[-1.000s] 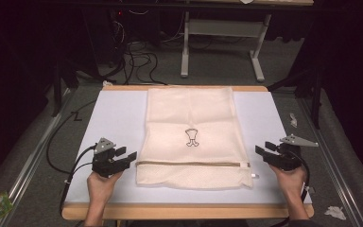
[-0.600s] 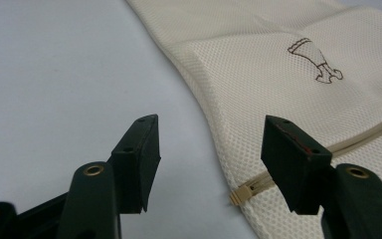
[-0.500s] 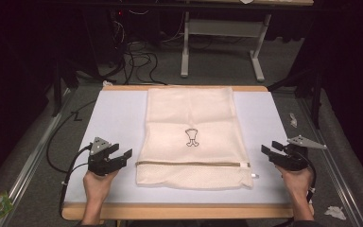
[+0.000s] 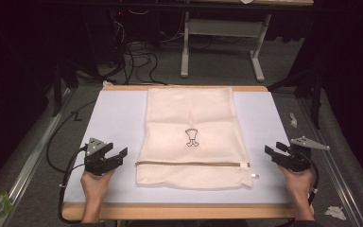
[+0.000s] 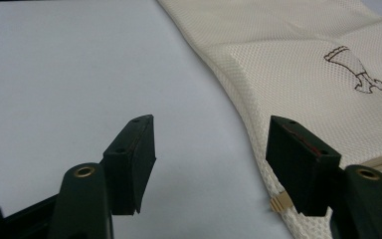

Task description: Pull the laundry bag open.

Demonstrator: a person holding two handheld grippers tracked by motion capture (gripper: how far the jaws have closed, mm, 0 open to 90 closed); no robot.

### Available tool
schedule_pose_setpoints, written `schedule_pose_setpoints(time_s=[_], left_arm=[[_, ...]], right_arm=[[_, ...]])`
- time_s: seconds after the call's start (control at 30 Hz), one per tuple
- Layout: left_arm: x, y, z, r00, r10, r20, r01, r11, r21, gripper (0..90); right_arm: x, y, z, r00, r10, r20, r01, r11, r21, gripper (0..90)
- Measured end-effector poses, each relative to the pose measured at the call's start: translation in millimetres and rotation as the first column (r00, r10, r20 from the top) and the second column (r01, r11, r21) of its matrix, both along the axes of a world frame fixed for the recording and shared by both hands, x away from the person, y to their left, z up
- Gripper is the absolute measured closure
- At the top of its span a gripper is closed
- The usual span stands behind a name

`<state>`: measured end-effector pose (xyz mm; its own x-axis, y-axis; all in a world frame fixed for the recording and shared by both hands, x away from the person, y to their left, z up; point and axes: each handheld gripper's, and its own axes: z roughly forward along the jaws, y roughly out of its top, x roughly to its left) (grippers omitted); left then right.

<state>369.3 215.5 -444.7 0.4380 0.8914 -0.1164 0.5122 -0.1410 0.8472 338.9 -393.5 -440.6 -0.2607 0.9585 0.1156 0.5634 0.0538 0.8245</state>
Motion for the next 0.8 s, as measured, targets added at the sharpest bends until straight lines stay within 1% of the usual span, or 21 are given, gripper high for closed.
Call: schedule_pose_setpoints(time_s=[0.03,0.07,0.1,0.13,0.17,0.27,0.37,0.43,0.57,0.8], left_arm=[[0.0,0.2,-1.0,0.9999,0.003,-0.011,-0.004,1.0,-0.007,37.2],[0.4,0.7,-1.7,0.9999,0.004,-0.011,-0.004,1.0,-0.008,36.9],[1.8,1.3,-2.8,1.0,0.004,-0.001,-0.004,1.0,-0.002,36.2],[2.1,1.4,-3.8,0.9999,0.006,-0.014,-0.006,1.0,-0.007,35.8],[2.9,1.6,-5.0,0.9998,0.005,-0.019,-0.005,0.9999,-0.013,35.6],[5.0,1.4,-8.7,0.9997,0.015,-0.019,-0.015,0.9999,-0.006,34.8],[6.4,1.0,-11.5,0.9997,0.017,-0.017,-0.017,0.9999,-0.003,34.4],[7.4,0.4,-12.6,0.9996,0.021,-0.017,-0.021,0.9998,0.007,34.1],[9.9,-1.8,-15.3,0.9996,0.023,-0.014,-0.023,0.9997,0.006,34.0],[14.0,-3.3,-20.1,0.9995,0.026,-0.018,-0.025,0.9995,0.016,33.8]], right_arm=[[0.1,-0.6,-0.4,1.0,-0.006,0.003,0.006,1.0,0.003,41.7],[-0.2,-1.1,-0.7,0.9999,-0.012,0.002,0.012,1.0,0.006,41.4],[-0.2,-1.6,-1.0,0.9999,-0.015,0.001,0.015,1.0,0.005,41.1],[-0.1,-2.2,-1.5,0.9999,-0.015,0.001,0.015,1.0,0.004,41.1],[0.0,-2.6,-2.2,0.9998,-0.02,0.001,0.02,1.0,0.006,41.1],[0.4,-4.1,-4.3,0.9996,-0.026,-0.004,0.026,1.0,0.01,40.9],[1.0,-4.2,-5.2,0.9995,-0.031,0.003,0.031,1.0,0.006,41.0],[1.2,-3.4,-5.6,0.9994,-0.035,0.004,0.035,0.999,0.005,41.1],[2.0,-3.4,-8.1,0.9993,-0.037,0.004,0.037,0.999,0.003,41.4],[3.5,-4.4,-12.9,0.9987,-0.05,-0.01,0.05,0.999,0.003,42.7]])
